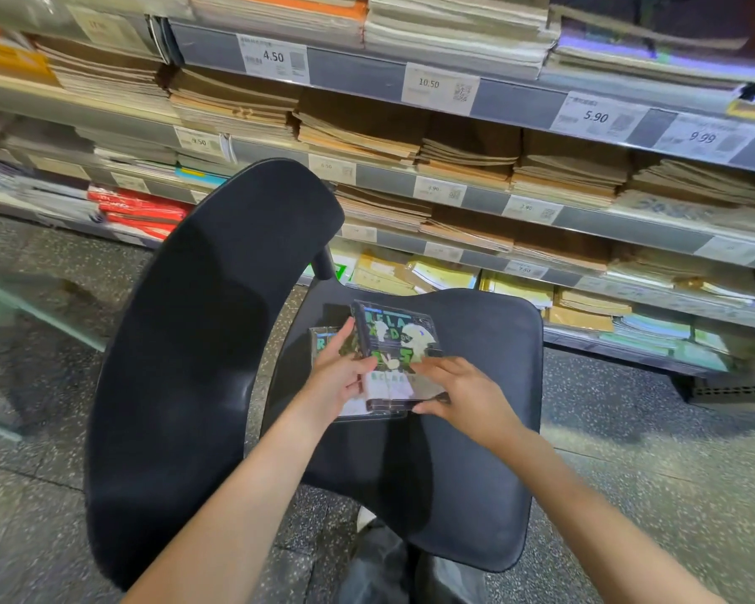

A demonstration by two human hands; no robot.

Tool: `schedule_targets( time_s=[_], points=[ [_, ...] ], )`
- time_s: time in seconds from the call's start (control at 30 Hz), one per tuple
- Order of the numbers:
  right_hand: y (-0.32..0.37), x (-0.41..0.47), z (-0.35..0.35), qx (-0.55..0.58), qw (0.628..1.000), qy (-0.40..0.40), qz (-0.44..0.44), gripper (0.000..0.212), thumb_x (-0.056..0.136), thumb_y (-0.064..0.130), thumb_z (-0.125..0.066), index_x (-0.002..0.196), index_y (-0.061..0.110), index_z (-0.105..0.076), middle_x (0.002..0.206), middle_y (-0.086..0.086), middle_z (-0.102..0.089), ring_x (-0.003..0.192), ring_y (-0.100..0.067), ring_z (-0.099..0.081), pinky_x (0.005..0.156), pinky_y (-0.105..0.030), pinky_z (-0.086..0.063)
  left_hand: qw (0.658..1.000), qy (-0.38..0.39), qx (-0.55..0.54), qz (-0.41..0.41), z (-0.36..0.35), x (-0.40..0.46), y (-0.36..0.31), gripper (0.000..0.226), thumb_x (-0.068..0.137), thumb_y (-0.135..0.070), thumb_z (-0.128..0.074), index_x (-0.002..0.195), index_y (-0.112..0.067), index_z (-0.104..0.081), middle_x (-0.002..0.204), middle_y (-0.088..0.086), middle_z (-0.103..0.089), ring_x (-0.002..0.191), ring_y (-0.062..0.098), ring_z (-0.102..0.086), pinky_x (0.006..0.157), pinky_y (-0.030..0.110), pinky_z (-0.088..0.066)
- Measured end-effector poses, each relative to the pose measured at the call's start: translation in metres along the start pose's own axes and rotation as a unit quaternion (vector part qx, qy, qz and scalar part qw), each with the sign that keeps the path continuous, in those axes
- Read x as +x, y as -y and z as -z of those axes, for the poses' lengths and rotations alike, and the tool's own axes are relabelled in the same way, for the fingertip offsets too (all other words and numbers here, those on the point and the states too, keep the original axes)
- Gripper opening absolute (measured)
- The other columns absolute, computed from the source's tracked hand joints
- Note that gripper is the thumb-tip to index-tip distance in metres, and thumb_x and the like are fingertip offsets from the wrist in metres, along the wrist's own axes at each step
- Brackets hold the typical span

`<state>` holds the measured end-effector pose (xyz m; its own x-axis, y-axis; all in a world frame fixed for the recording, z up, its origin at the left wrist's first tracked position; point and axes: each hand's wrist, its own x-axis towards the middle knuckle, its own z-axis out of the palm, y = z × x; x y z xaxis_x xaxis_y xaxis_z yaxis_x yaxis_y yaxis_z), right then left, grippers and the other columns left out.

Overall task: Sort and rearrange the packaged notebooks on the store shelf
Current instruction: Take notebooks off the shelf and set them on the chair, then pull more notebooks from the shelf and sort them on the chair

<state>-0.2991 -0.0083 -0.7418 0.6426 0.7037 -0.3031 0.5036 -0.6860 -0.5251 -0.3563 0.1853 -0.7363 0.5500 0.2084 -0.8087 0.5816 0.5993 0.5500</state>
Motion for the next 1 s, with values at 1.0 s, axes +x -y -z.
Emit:
schedule_targets(
  time_s=[1.0],
  points=[
    [0.002,-0.001,0.054,-0.014,0.990,0.070,-0.122,0.059,0.095,0.045,-0.042,0.146,0.020,-0.026,0.154,0.003,-0.024,0.141,-0.015,-0.020,0.110,-0.032,-0.026,0.772,-0.042,0.607,-0.182,-0.022,0.003,-0.032,0.057,0.086,-0.017,-0.059,0.138,-0.024,-0.037,0.142,0.001,-0.041,0.124,0.023,-0.044,0.097,0.046,-0.044]
  ],
)
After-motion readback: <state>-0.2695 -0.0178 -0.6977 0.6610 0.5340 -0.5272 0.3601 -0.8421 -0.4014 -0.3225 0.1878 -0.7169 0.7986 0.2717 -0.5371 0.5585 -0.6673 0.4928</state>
